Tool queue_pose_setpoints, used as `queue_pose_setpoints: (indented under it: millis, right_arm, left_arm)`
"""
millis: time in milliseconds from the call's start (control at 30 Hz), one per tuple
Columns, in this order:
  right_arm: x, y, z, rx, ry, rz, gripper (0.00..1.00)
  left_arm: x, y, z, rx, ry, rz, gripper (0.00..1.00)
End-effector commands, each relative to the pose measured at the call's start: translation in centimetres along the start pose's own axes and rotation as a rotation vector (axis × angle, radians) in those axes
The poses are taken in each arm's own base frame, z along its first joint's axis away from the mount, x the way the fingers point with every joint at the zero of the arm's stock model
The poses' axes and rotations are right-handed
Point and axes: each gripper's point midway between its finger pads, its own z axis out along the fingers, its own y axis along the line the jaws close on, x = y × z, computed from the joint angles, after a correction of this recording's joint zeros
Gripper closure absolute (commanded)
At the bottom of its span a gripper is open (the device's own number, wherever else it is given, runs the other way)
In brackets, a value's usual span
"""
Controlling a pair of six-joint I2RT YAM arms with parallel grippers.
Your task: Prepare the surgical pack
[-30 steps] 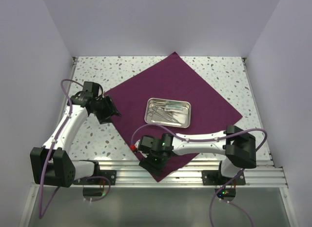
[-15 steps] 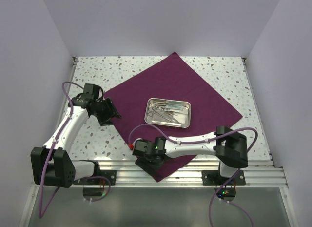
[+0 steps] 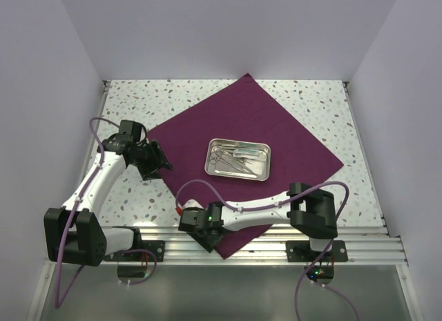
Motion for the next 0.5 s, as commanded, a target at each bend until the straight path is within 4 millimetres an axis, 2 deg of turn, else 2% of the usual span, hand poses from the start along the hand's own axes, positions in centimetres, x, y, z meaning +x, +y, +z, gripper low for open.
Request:
queue_pose_setpoints:
  millis: [0,233,333,467]
  right_arm:
    - [-2.4,-0.2,-0.6,0.056,-0.078,0.061,0.41]
    - [-2.4,0.2,0.5,0.072,-0.049,0.074,0.4]
    - [-1.5,0.4,1.0,0.076,-0.017,0.073,0.39]
    - [0.2,-1.0,1.2,0.136,0.022,0.081,0.39]
  left_arm:
    - [-0.2,-0.4,-0.4,0.037,-0.014,0.037,0.41]
    - [-0.2,-0.4,-0.2,0.039,-0.003,0.056,0.41]
    - [-0.2,-0.4,0.0,0.039,0.002,0.063,0.41]
    - [-0.3,-0.5,0.1,0.043,0.008,0.067,0.41]
